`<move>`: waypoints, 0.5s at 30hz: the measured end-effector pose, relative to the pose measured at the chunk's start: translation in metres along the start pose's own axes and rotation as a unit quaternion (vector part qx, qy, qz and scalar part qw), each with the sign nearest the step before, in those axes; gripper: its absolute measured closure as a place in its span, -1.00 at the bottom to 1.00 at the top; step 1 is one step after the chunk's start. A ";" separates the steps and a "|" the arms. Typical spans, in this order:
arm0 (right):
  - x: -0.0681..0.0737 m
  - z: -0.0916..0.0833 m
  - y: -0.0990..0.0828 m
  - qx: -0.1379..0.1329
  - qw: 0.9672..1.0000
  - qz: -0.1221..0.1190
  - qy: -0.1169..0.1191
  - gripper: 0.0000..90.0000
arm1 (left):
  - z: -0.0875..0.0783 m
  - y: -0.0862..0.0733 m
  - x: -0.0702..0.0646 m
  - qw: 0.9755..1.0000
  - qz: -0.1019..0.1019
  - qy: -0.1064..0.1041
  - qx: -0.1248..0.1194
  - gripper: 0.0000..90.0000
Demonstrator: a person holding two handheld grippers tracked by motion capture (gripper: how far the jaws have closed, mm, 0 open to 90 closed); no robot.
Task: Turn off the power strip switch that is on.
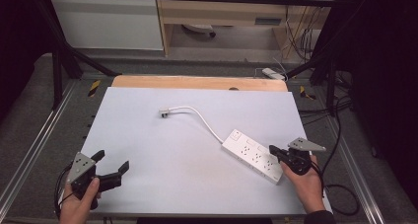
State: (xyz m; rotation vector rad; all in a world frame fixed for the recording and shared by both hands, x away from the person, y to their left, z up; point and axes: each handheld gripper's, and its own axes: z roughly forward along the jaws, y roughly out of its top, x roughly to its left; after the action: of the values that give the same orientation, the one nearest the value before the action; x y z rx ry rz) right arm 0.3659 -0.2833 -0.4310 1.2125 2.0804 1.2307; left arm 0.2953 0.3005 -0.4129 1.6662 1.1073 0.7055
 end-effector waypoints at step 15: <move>0.009 0.005 0.012 -0.021 0.999 0.008 0.022 0.73 | 0.000 0.000 0.000 1.000 -0.001 0.001 0.001 -0.88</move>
State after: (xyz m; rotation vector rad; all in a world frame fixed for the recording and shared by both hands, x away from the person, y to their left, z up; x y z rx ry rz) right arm 0.3703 -0.2712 -0.4226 1.1958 2.0683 1.3141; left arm 0.2951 0.3010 -0.4130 1.6664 1.1110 0.7059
